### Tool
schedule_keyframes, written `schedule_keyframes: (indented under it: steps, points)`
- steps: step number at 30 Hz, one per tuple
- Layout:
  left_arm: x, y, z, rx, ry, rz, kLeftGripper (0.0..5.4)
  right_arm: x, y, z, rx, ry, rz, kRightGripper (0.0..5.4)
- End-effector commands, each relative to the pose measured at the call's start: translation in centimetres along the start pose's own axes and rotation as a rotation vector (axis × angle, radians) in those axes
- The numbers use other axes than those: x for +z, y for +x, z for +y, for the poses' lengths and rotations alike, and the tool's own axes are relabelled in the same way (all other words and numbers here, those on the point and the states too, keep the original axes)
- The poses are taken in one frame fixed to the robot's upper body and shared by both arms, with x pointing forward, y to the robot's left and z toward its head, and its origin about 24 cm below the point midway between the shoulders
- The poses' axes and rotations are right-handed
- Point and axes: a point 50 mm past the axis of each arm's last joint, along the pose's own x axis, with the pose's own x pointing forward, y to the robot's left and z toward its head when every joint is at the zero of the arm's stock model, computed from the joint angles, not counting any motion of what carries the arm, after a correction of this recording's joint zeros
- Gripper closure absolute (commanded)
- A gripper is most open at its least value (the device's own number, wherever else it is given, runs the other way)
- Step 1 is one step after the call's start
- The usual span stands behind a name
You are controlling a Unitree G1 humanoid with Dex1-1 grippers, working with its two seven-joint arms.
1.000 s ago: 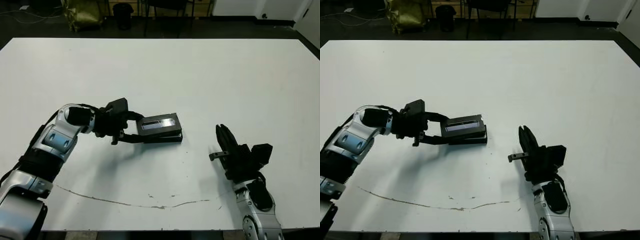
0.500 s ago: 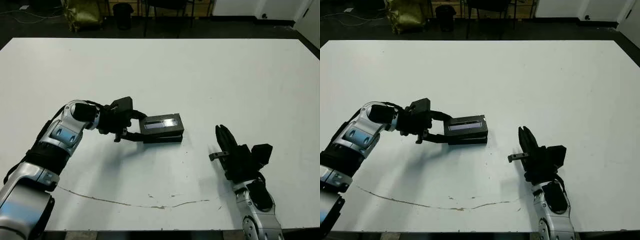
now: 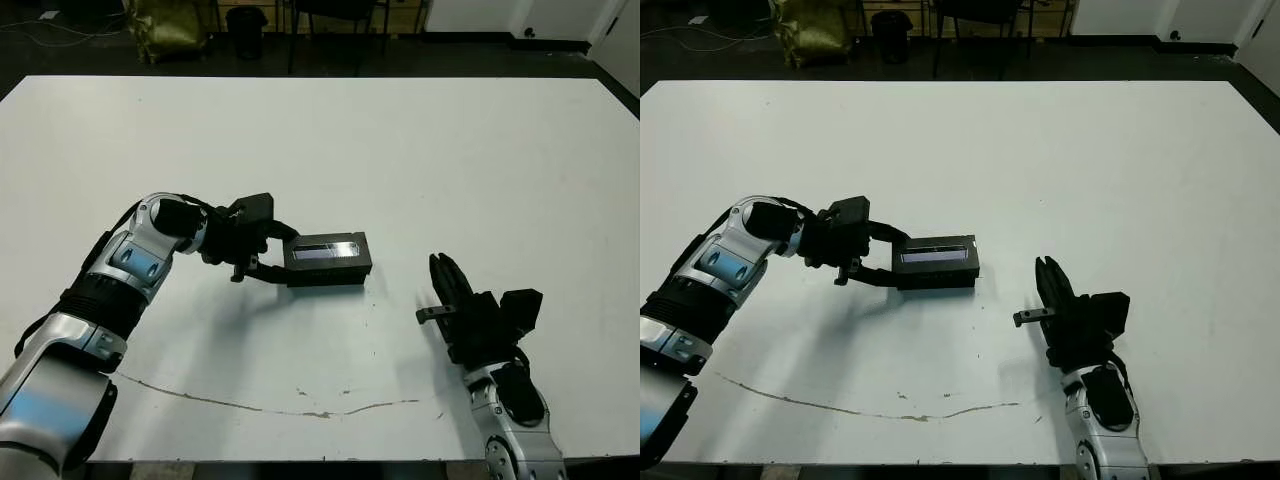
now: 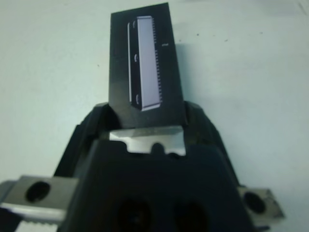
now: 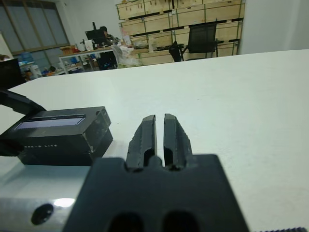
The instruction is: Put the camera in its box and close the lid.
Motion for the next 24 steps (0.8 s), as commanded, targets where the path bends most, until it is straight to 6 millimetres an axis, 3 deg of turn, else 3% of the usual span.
schedule_keyframes:
  steps: [1, 24]
  points:
    - [-0.60, 0.58, -0.60, -0.024, -0.025, 0.017, 3.02, -0.46, -0.43, -0.32, -0.014, -0.011, 0.033, 5.40]
    - [-0.89, -0.14, 0.05, -0.027, 0.024, 0.168, 3.02, -0.49, -0.66, 0.00, -0.034, -0.008, 0.055, 5.40]
